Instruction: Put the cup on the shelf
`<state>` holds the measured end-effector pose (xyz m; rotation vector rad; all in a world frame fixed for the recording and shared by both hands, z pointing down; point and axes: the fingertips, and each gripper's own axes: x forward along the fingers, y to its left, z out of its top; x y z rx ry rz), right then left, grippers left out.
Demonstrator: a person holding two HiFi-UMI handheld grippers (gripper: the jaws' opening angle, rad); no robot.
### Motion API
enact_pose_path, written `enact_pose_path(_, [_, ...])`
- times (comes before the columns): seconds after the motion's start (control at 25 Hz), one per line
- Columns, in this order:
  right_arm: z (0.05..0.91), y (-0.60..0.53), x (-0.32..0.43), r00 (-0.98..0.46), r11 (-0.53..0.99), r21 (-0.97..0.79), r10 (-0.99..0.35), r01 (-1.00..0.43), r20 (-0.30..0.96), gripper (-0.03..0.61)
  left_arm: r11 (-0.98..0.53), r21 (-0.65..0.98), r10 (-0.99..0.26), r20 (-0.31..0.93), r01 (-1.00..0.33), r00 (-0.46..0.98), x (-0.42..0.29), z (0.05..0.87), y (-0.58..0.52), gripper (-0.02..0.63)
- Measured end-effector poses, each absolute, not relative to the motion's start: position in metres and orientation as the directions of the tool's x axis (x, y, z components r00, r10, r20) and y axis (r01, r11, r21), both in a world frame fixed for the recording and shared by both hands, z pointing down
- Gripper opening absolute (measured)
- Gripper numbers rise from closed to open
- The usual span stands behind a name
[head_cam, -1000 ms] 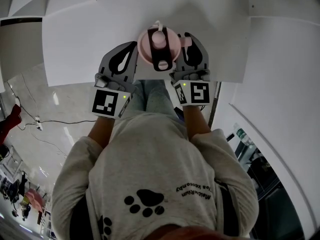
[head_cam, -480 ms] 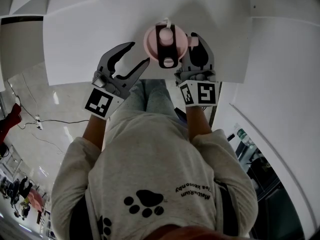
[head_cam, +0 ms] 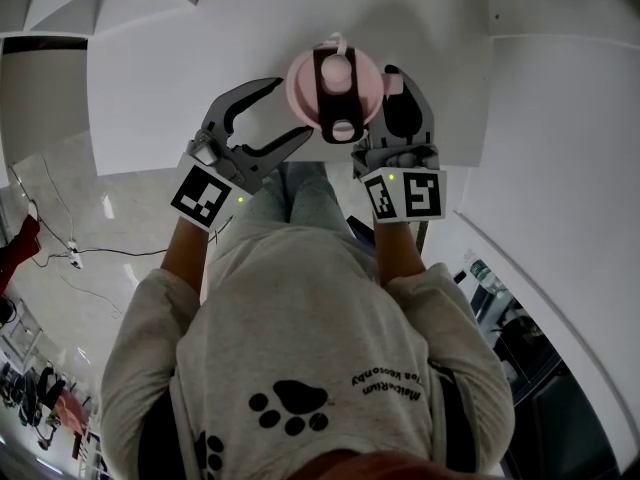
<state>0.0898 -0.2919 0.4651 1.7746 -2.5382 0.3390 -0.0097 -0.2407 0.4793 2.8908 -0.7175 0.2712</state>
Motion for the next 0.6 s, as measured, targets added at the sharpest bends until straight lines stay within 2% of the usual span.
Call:
enact_pose_path(0.32, [0.434,-0.29,0.091,-0.346,0.319,-0.189,-0.928,-0.929,0.134,0.091,-0.907,0.036,-0.409,0.158,-0.42,0.899,-0.001,0.45,-0.243,0.284])
enact_pose_path(0.6, [0.387,-0.301,0.103,-0.363,0.343,-0.185,-0.928,-0.921,0.086,0.092,-0.897,-0.014,-0.442,0.098,-0.443,0.892,0.01,0.404,-0.254,0.284])
